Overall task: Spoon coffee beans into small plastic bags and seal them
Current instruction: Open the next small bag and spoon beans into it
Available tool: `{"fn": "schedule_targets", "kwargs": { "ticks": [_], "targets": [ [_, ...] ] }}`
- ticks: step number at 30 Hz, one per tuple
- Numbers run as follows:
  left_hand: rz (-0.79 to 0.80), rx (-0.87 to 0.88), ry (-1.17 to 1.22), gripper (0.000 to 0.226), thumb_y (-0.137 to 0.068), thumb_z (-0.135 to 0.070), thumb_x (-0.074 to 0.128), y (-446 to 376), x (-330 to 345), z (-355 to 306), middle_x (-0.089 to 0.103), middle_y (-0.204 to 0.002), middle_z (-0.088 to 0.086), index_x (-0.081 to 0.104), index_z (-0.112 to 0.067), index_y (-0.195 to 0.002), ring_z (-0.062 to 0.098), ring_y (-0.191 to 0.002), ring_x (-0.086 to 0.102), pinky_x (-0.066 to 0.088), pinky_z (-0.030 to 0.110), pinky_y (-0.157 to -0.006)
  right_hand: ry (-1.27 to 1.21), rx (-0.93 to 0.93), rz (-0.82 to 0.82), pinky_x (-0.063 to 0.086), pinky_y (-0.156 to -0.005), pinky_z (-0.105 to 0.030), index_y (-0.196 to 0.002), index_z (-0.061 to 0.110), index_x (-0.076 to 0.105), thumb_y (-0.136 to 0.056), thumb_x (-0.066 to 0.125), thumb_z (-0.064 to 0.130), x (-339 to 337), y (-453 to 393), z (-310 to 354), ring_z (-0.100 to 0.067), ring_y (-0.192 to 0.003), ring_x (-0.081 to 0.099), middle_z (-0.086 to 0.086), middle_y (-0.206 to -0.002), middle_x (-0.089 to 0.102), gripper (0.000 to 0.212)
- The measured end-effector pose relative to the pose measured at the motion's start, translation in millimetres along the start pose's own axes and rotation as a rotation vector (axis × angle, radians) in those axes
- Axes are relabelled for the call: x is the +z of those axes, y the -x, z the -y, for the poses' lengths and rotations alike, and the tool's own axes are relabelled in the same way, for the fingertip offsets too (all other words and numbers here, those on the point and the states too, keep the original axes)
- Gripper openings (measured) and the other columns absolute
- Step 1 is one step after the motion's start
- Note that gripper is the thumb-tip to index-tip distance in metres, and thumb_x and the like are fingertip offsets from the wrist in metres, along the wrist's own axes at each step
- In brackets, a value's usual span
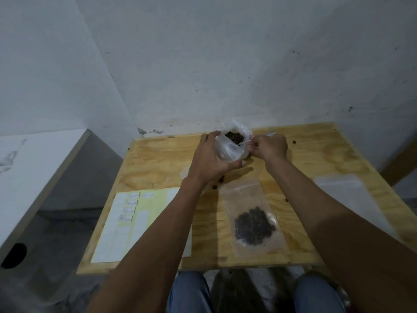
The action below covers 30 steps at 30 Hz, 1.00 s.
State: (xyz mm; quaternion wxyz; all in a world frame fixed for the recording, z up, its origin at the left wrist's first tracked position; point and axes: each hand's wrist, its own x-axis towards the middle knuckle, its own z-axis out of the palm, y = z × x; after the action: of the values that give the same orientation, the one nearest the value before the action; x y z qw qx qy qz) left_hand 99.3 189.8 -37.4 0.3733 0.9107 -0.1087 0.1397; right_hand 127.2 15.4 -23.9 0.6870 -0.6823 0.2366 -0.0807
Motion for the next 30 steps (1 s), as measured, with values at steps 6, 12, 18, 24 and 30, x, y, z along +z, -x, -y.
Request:
{"fn": "schedule_targets", "kwargs": {
  "ticks": [6,12,18,24,30],
  "targets": [
    [-0.006,0.009,-0.022,0.104,-0.061,-0.058,0.091,2.3,-6.4,-0.7,0.043,-0.125,-0.008,0.046,-0.012,-0.142,0.008,-0.114,0.042,0.039,0.026,-0.089,-0.126,0.038,-0.027,0.060,-0.057,-0.027,-0.089,-0.012,0.072,-0.086,0.069,-0.001,-9.3,2.9,7.2,-0.025,-0.065,0.074,-0.022,-0.080,0.074,0.012],
    [-0.019,0.004,-0.082,0.106,-0.059,-0.058,0.092,6.7,-10.2,0.3,0.049,-0.128,0.000,0.045,-0.010,-0.142,0.022,-0.119,0.050,0.047,0.036,-0.093,-0.190,-0.015,0.000,0.063,-0.064,-0.031,-0.083,-0.007,0.070,-0.087,0.071,0.001,-19.8,7.8,25.3,-0.021,-0.059,0.073,-0.018,-0.072,0.072,0.009],
    [-0.023,-0.060,-0.107,0.117,-0.054,-0.081,0.075,8.2,-11.2,-2.4,0.050,-0.133,0.005,0.044,-0.012,-0.143,0.022,-0.119,0.049,0.048,0.037,-0.095,-0.201,-0.045,0.097,0.061,-0.062,-0.027,-0.084,-0.006,0.070,-0.087,0.073,0.001,-27.6,21.0,41.8,-0.025,-0.064,0.074,-0.019,-0.074,0.073,0.009],
    [-0.037,-0.049,-0.078,0.115,-0.055,-0.082,0.074,7.8,-10.6,-14.1,0.049,-0.129,0.002,0.044,-0.014,-0.143,0.019,-0.114,0.049,0.048,0.033,-0.088,0.003,-0.104,0.406,0.064,-0.070,-0.030,-0.100,-0.009,0.071,-0.090,0.073,0.001,-32.0,34.6,35.3,-0.024,-0.068,0.074,-0.024,-0.084,0.075,0.015],
    [-0.037,-0.041,-0.088,0.118,-0.053,-0.084,0.068,9.6,-12.9,-10.9,0.049,-0.130,0.003,0.044,-0.013,-0.144,0.020,-0.116,0.049,0.047,0.033,-0.089,-0.035,-0.256,0.345,0.064,-0.070,-0.030,-0.101,-0.007,0.072,-0.093,0.072,0.005,-35.4,39.1,38.9,-0.026,-0.072,0.074,-0.022,-0.085,0.075,0.015]
  ]
}}
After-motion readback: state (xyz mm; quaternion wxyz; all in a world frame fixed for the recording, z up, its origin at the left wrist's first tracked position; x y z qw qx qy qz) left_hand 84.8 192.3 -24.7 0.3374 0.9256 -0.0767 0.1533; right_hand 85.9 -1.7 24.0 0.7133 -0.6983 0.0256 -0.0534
